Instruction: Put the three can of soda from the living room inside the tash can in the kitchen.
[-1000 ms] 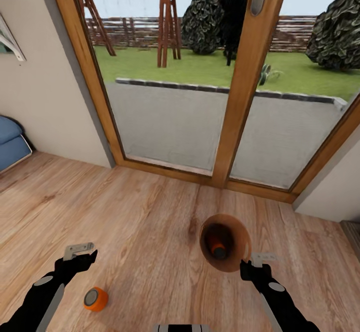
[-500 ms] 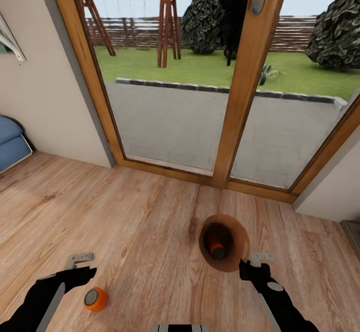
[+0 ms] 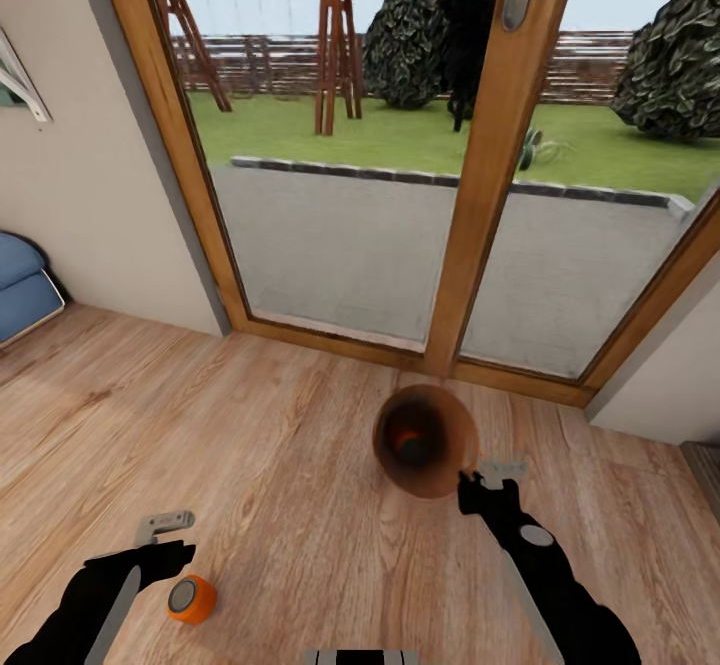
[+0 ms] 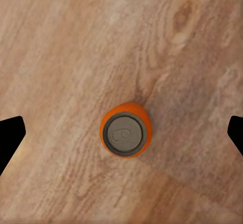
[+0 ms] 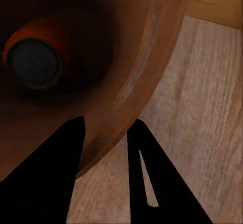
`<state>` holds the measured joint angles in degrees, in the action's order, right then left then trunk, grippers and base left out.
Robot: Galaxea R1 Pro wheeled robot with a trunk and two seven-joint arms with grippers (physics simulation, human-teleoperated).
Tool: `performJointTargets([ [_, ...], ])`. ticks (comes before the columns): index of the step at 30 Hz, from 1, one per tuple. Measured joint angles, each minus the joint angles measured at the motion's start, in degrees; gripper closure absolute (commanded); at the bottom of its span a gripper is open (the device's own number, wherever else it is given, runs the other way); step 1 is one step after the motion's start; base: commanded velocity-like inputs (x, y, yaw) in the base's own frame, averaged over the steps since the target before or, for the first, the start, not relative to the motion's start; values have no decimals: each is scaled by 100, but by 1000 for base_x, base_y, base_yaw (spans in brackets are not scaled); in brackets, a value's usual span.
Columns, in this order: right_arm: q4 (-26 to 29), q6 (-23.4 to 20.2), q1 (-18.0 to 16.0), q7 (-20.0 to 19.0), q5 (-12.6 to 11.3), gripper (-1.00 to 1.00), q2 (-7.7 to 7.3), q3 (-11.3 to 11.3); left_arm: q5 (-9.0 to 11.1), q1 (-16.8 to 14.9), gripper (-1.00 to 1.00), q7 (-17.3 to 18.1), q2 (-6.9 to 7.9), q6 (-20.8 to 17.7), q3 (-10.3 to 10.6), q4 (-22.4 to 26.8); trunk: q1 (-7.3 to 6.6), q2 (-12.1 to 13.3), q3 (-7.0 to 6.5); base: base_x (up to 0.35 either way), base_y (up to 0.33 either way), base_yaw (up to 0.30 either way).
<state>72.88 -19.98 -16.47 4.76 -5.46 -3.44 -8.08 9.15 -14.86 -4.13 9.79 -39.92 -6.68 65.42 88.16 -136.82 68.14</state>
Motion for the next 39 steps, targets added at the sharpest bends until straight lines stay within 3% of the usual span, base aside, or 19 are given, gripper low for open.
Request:
performJointTargets([
  [2,252,-123,-24,7,101,100,-1,5,-1,0,-100,-12,-2,8,0,-2,-1,-1,-2,0,0,0],
  [13,695,-339,-189,-5,57,100,-13,-163,-1,0,-100,-105,-62,26,0,0,0,0,0,0,0,0],
  [17,1102,-671,-204,-18,39,100,-15,-206,0,0,-100,-197,-92,34,3,-3,0,0,0,0,0,0],
  [28,1244,-816,-201,-8,63,100,-12,-222,-5,1,-100,-253,-128,36,6,-38,0,0,0,0,0,0],
  [39,1237,-821,-196,-8,59,100,-10,-231,-5,1,-100,-291,-170,57,8,-52,241,-440,197,0,0,0],
])
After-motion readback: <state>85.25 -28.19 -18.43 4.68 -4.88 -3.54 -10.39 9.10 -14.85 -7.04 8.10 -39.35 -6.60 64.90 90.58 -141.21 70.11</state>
